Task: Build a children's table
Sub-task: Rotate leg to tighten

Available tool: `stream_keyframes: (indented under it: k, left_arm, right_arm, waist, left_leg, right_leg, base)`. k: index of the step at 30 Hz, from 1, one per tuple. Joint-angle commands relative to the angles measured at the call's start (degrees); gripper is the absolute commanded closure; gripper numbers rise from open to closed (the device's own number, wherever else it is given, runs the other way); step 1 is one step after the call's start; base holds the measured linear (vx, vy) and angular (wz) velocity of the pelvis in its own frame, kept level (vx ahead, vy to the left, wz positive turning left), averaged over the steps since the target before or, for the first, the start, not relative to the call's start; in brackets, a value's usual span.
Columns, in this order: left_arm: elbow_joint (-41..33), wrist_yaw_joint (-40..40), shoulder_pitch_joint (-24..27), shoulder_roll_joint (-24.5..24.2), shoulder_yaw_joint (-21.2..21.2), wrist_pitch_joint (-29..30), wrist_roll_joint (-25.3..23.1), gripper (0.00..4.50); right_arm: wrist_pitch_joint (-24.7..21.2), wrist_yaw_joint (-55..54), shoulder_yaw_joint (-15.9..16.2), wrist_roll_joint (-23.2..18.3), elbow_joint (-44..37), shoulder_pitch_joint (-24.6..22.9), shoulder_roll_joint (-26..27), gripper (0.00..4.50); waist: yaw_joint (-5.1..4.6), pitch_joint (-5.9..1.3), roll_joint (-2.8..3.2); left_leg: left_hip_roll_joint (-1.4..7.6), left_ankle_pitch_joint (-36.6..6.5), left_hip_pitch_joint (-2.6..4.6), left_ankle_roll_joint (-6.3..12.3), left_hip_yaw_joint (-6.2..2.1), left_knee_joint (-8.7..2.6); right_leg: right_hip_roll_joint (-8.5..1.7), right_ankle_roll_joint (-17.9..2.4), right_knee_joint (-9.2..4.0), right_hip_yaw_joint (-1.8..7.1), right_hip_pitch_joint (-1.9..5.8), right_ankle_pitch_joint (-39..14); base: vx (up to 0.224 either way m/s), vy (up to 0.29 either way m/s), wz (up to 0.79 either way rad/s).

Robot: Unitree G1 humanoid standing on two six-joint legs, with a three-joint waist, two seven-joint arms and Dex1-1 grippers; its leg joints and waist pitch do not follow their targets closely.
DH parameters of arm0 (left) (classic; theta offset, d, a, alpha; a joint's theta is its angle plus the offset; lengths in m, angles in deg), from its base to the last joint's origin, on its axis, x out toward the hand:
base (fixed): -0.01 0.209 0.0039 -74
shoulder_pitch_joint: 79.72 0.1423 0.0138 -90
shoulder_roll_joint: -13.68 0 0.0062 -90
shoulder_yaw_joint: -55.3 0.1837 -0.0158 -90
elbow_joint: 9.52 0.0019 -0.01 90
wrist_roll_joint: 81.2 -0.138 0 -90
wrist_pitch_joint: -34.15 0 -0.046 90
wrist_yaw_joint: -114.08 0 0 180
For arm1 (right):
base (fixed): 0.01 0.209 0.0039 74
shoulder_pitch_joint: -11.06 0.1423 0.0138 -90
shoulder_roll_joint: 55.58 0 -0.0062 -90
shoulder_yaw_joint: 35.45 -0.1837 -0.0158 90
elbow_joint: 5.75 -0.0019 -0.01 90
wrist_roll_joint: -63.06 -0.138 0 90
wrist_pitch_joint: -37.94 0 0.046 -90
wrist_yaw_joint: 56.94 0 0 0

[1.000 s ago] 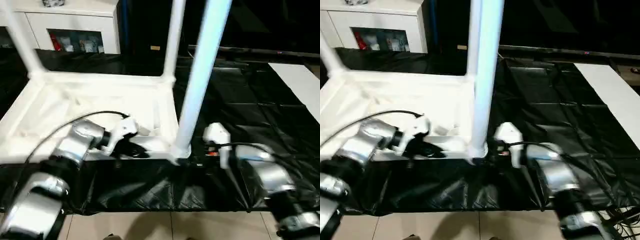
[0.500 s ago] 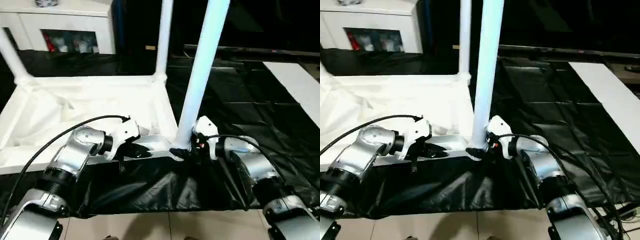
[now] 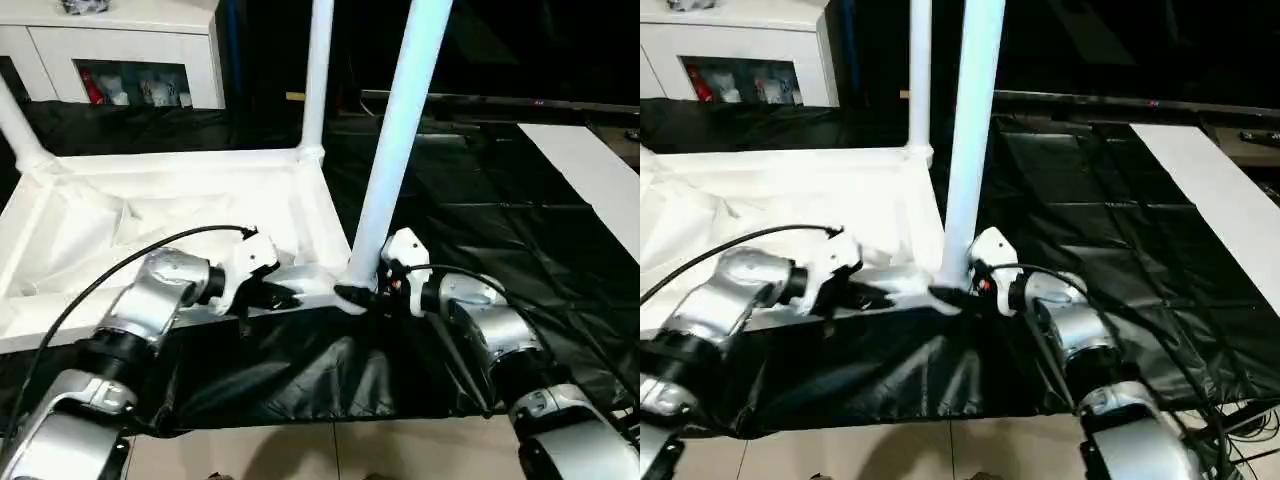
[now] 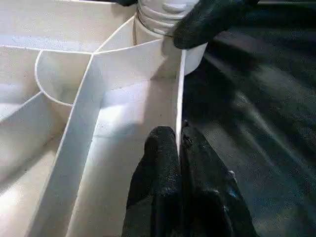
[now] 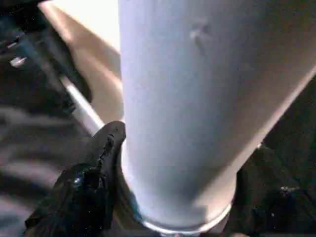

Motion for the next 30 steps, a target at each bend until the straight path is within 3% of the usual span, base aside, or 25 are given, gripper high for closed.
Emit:
stream_keyframes:
  k: [1, 3, 6, 8, 11, 12, 17, 20, 22, 24, 30]
  left_arm:
    - [1.0, -6.8, 0.2, 4.0, 0.2, 2.3, -0.9, 4.50]
    - [0.7, -8.0, 0.2, 5.2, 0.4, 2.7, -1.1, 4.50]
    - [0.0, -11.9, -0.1, 11.1, 1.7, 4.1, -1.1, 4.50]
    - [0.1, -12.5, -0.1, 11.9, 1.8, 4.2, -1.2, 4.50]
    - [0.7, -14.0, -0.8, 13.9, 2.8, 3.5, -2.0, 4.50]
    - [0.7, -14.0, -0.8, 13.9, 2.8, 3.5, -2.0, 4.50]
    - [-0.5, -11.8, -0.4, 11.5, 2.0, 2.7, -1.9, 4.50]
    - [-1.8, -6.8, 1.3, 7.1, 0.8, -0.9, -1.3, 4.50]
    - [-1.8, -4.1, 1.8, 5.4, 0.4, -3.8, -0.6, 4.50]
    - [-1.9, -2.7, 2.0, 4.5, -0.1, -4.4, 0.1, 4.50]
    - [-2.1, 6.1, 2.9, -0.1, -0.9, -7.5, 2.5, 4.50]
  right_arm:
    - [-2.3, -5.2, 0.2, -0.6, -1.2, -2.7, 4.0, 1.75]
    - [-2.8, -7.2, 0.0, -0.8, -1.6, -3.4, 5.6, 1.76]
    - [-4.8, -20.7, -2.2, -1.1, 0.5, -2.8, 14.4, 1.76]
    - [-4.6, -22.6, -2.4, -0.9, 1.2, -2.2, 15.6, 1.76]
    - [-0.4, -20.6, -0.3, -0.5, 2.0, 0.5, 21.2, 1.76]
    - [-0.3, -20.4, -0.3, -0.5, 1.9, 0.6, 21.2, 1.41]
    - [0.1, -16.2, -0.9, -1.4, -0.7, -0.2, 18.3, 0.86]
    - [0.0, -7.4, -2.4, -2.7, -3.9, -1.7, 10.6, 0.55]
    - [0.7, -3.7, -1.9, -2.6, -4.3, -1.7, 7.3, 0.31]
    - [1.3, -0.6, -1.6, -2.6, -4.4, -1.7, 5.4, 0.31]
    - [0.3, 14.4, 1.6, -3.5, -7.0, -2.0, -2.2, 0.31]
  waist:
    - [0.29, -3.34, -0.18]
    - [0.44, -3.17, -0.08]
    - [0.12, -3.04, 0.03]
    - [-0.12, -3.00, 0.05]
    - [-0.39, -2.99, 0.15]
    - [-0.45, -2.95, 0.14]
    - [-0.48, -3.20, 0.04]
    - [-0.32, -3.40, -0.33]
    - [-0.02, -3.77, -0.20]
    - [-0.01, -3.85, -0.29]
    - [0.57, -3.81, -0.53]
  left_leg:
    - [-0.32, -10.5, -0.03, 1.35, 0.59, -3.98]
    - [-0.36, -10.9, 0.01, 0.99, 0.53, -4.18]
    - [-0.37, -14.3, 0.30, -0.52, 0.39, -4.53]
    - [-0.58, -17.5, 0.57, -1.05, 0.21, -4.54]
    - [-0.78, -20.0, 0.69, -0.62, -0.12, -4.58]
    - [-0.83, -20.7, 0.73, -0.34, -0.15, -4.55]
    - [-0.70, -18.7, 0.33, 0.55, -0.08, -4.69]
    - [-0.54, -16.4, -0.02, 1.61, 0.13, -4.55]
    - [-0.44, -12.7, -0.40, 2.66, 0.29, -4.31]
    - [-0.38, -9.6, -0.51, 3.24, 0.55, -4.13]
    - [-0.21, -7.9, -0.33, 4.16, 0.77, -4.03]
  right_leg:
    - [-3.74, -10.5, -4.83, 2.53, 2.65, -15.2]
    - [-3.78, -9.9, -4.98, 2.56, 2.58, -16.2]
    - [-3.77, -8.3, -5.58, 2.58, 2.08, -21.3]
    - [-3.76, -6.8, -6.11, 2.40, 1.92, -25.8]
    - [-3.80, -5.2, -6.58, 2.38, 1.73, -29.3]
    - [-3.77, -4.7, -6.82, 2.33, 1.56, -30.2]
    - [-3.68, -5.6, -6.41, 2.52, 1.81, -26.2]
    - [-3.69, -6.6, -6.13, 2.64, 2.18, -22.7]
    - [-3.62, -8.4, -5.45, 2.72, 2.52, -16.3]
    - [-3.52, -10.6, -4.71, 2.55, 2.70, -10.2]
    - [-3.59, -12.1, -4.23, 2.59, 2.88, -6.9]
  base:
    - [0.000, 0.000, 0.00]
    - [0.000, 0.000, 0.00]
    - [0.000, 0.000, 0.00]
    - [0.000, 0.000, 0.00]
    - [0.000, 0.000, 0.00]
    - [0.000, 0.000, 0.00]
    - [0.000, 0.000, 0.00]
    - [0.000, 0.000, 0.00]
    - [0.000, 0.000, 0.00]
    - [0.000, 0.000, 0.00]
    - [0.000, 0.000, 0.00]
